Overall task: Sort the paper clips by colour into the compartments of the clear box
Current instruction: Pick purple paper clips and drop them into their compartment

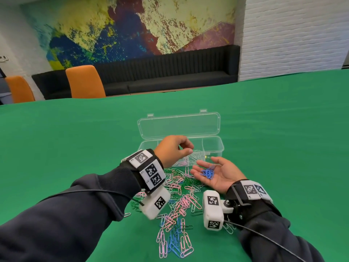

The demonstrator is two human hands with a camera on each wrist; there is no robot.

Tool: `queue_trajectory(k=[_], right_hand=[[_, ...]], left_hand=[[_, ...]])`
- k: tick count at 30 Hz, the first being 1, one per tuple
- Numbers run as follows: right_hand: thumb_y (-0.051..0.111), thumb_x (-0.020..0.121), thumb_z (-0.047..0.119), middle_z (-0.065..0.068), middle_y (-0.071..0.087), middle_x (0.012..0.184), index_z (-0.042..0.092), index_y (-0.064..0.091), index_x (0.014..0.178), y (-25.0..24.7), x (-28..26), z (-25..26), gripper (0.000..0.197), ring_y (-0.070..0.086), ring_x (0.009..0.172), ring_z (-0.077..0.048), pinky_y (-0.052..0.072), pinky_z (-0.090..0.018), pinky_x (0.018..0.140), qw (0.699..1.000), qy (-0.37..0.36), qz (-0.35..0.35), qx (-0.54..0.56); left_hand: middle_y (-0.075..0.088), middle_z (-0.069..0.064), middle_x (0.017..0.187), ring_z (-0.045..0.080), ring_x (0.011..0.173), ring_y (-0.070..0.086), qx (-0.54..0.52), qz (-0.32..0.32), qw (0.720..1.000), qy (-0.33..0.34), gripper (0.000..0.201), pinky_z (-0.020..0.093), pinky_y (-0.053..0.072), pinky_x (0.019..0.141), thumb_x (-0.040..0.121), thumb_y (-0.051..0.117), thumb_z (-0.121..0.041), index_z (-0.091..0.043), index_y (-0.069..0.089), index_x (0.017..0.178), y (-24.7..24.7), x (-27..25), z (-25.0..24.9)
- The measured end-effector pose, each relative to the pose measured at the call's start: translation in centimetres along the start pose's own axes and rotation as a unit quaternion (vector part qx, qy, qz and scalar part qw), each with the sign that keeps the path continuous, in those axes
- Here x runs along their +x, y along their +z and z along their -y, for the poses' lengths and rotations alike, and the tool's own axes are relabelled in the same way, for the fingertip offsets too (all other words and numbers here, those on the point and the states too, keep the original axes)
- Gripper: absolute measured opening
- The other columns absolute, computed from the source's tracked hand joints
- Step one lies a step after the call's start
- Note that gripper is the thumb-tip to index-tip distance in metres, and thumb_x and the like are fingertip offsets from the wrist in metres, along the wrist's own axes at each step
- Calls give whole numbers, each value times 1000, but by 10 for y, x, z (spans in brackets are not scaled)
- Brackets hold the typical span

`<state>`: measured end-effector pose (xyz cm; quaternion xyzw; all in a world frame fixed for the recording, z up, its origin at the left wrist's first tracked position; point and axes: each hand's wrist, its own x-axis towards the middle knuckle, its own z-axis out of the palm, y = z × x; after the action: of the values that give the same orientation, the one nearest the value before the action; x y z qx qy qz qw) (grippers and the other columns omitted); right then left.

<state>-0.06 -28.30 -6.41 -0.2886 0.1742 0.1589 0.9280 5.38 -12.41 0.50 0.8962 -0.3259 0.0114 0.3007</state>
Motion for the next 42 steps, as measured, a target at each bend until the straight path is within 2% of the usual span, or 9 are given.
queue_trajectory(k=[5, 8, 12, 18, 22, 28, 34, 38, 42], right_hand=[[36, 97, 25, -30, 60, 100, -12, 56, 101, -6, 3, 3, 42, 68, 67, -41, 57, -43, 59, 1000, -6, -1, 9], [36, 97, 26, -29, 61, 98, -10, 57, 100, -8, 5, 3, 43, 68, 70, -40, 56, -44, 65, 1000, -12, -2, 11], [34, 98, 29, -27, 62, 98, -9, 58, 99, -8, 5, 5, 44, 69, 70, -39, 57, -42, 60, 1000, -20, -4, 6], [35, 98, 28, -26, 62, 96, -7, 58, 97, -8, 2, 7, 42, 67, 75, -37, 57, -41, 62, 999, -29, -5, 12], [35, 98, 27, -26, 61, 96, -7, 57, 97, -6, 1, 6, 41, 64, 81, -37, 57, -41, 60, 999, -33, -10, 13], [34, 98, 26, -26, 62, 92, -7, 58, 95, -5, 0, 8, 41, 69, 64, -36, 57, -41, 57, 999, -37, -4, 15], [34, 98, 26, -25, 63, 90, -7, 58, 95, -5, 2, 6, 41, 69, 63, -36, 57, -40, 56, 999, -38, -11, 8], [35, 97, 25, -25, 61, 94, -7, 58, 95, -5, 2, 5, 40, 69, 66, -37, 57, -40, 54, 999, -26, -19, -10], [36, 97, 23, -27, 59, 94, -9, 57, 94, -1, 1, 3, 39, 59, 84, -40, 56, -42, 52, 999, -10, -32, -29]], left_hand=[[67, -2, 94, 2, 71, 52, 115, 99, 988, -26, 11, 9, 37, 62, 90, 59, -16, -13, 67, 98, 3, -12, 22], [68, -3, 98, 8, 79, 56, 184, 188, 965, -11, 15, 12, 37, 68, 90, 58, -17, -16, 67, 102, 7, -18, 28], [65, 1, 103, 15, 87, 56, 254, 255, 933, 3, 18, 21, 37, 71, 90, 58, -20, -18, 62, 107, 16, -19, 30], [57, 2, 89, 14, 81, 49, 298, 254, 920, -23, 11, 22, 37, 71, 88, 53, -10, -12, 61, 96, 8, -14, 36], [62, 3, 99, 12, 79, 46, 285, 239, 928, -6, 15, 21, 33, 71, 89, 53, -12, -13, 62, 101, 10, -16, 33], [61, 5, 89, 15, 78, 50, 284, 261, 923, -6, 3, 26, 42, 71, 88, 61, -18, -17, 58, 87, 27, -9, 27], [57, -4, 77, 9, 69, 50, 247, 286, 925, -43, 24, 20, 43, 64, 90, 57, -10, -19, 48, 70, 24, -8, 27], [54, -4, 74, 13, 75, 51, 238, 253, 937, -29, 9, 21, 43, 66, 89, 54, -9, -13, 58, 83, 14, -5, 18], [57, -5, 80, 9, 71, 50, 164, 153, 974, 19, 9, 7, 35, 57, 90, 60, -16, -9, 64, 94, 3, 5, -5]])
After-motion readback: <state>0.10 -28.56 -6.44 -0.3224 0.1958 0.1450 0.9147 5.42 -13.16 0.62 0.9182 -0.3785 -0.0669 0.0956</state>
